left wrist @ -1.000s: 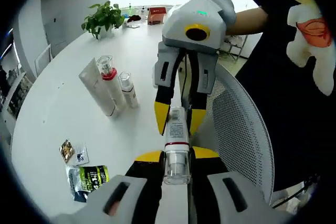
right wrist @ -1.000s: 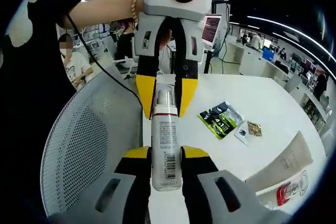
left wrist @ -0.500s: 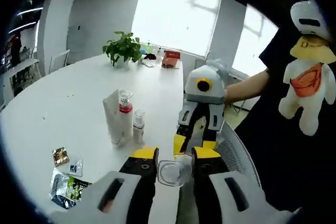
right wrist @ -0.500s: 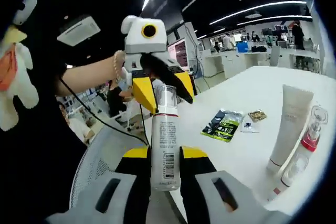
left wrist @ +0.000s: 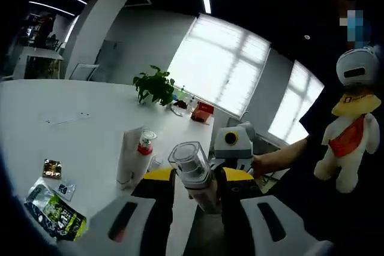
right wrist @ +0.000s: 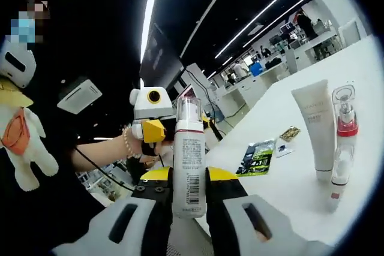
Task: Arrange the skincare products in the storage area until every visible bottle or jar stands upright without overlapping.
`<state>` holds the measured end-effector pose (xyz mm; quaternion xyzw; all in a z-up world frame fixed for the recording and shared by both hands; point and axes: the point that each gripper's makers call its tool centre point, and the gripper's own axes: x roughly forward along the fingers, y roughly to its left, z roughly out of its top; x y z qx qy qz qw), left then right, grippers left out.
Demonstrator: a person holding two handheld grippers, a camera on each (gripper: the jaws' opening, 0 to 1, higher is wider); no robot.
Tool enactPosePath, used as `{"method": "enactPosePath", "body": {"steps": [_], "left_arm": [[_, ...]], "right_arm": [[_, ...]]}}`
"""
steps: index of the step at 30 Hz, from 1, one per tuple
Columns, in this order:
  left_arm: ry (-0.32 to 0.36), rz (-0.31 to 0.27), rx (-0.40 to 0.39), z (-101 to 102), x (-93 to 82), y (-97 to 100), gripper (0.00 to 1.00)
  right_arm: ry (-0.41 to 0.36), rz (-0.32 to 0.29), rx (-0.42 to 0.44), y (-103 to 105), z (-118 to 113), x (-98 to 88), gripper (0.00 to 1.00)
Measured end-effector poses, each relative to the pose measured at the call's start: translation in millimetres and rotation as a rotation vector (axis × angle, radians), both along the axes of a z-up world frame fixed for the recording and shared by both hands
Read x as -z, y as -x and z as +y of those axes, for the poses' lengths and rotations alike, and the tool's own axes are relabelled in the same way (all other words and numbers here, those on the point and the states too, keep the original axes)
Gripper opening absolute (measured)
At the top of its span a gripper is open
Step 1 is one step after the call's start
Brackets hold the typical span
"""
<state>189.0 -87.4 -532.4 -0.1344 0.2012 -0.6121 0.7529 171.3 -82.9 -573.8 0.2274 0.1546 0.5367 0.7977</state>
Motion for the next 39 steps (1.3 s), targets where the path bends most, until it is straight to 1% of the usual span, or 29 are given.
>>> {"method": "enactPosePath", "body": {"steps": [2, 4, 5, 10, 12, 13, 15, 17, 20, 21, 24, 25, 26, 29, 30, 31, 32, 34, 35, 37, 39], "left_arm": [[0.019, 0.009, -0.016, -1, -0.5, -1.4, 0.27], [0.028, 0.021, -0.028, -1, 1.7, -2.8, 0.23], [0.044, 0.026, -0.03, -2, 0.3, -3.0, 0.24], [0.034, 0.044, -0.01, -3, 5.7, 4.4, 0.24], [0.058, 0.057, -0.01, -4, 3.5, 5.2, 0.22], [0.07, 0.054, -0.016, -4, 2.0, 3.6, 0.22], [0.078, 0.07, -0.016, -3, 1.1, 3.0, 0.21], [0.073, 0.062, -0.02, -5, 1.3, 1.5, 0.2], [0.037, 0.023, -0.02, -7, 4.2, 1.5, 0.2], [0.027, 0.012, -0.019, -7, 5.0, 1.5, 0.2], [-0.035, -0.05, -0.032, -7, 12.1, -1.7, 0.2], [-0.043, -0.054, -0.034, -8, 13.2, -1.7, 0.2], [-0.06, -0.071, -0.041, -8, 15.5, -2.8, 0.19], [-0.126, -0.126, -0.065, -7, 23.9, -7.6, 0.18], [-0.139, -0.128, -0.075, -8, 26.0, -8.6, 0.18], [-0.143, -0.135, -0.071, -10, 26.8, -7.9, 0.18], [-0.152, -0.157, -0.068, -11, 28.5, -8.3, 0.18], [-0.165, -0.168, -0.066, -12, 31.4, -8.7, 0.18], [-0.177, -0.179, -0.057, -13, 34.1, -8.9, 0.18], [-0.187, -0.189, -0.046, -14, 37.7, -9.4, 0.18], [-0.179, -0.188, -0.031, -15, 39.1, -9.0, 0.18]], "right_arm": [[-0.016, 0.005, 0.006, 0, 1, -1.8, 0.2], [-0.031, 0.008, 0.006, 0, 1, -3.9, 0.2], [-0.032, 0.007, 0.007, 1, 1, -4.3, 0.2], [-0.062, 0.003, 0.013, 0, 0, -9.1, 0.2], [-0.084, 0.008, 0.022, -2, 2, -11.5, 0.2], [-0.084, 0.005, 0.023, -2, 2, -11.7, 0.2], [-0.077, 0.0, 0.024, -1, 3, -11.5, 0.2], [-0.049, -0.013, 0.035, -4, 3, -8.4, 0.21], [0.033, -0.05, 0.041, -7, 3, -0.5, 0.21], [0.047, -0.058, 0.038, -7, 4, 0.1, 0.22], [0.145, -0.109, 0.065, -13, 0, 8.9, 0.22], [0.169, -0.119, 0.065, -14, 0, 11.5, 0.23], [0.196, -0.125, 0.068, -15, -1, 15.0, 0.23], [0.244, -0.137, 0.071, -19, -3, 22.5, 0.23], [0.264, -0.141, 0.073, -20, -4, 25.0, 0.23], [0.279, -0.148, 0.072, -20, -3, 26.5, 0.23], [0.282, -0.147, 0.07, -21, -3, 27.3, 0.23], [0.301, -0.154, 0.067, -21, -3, 29.9, 0.23], [0.326, -0.167, 0.063, -22, -4, 33.2, 0.23], [0.346, -0.174, 0.064, -22, -4, 35.7, 0.23], [0.352, -0.177, 0.067, -23, -4, 36.8, 0.25]]}}
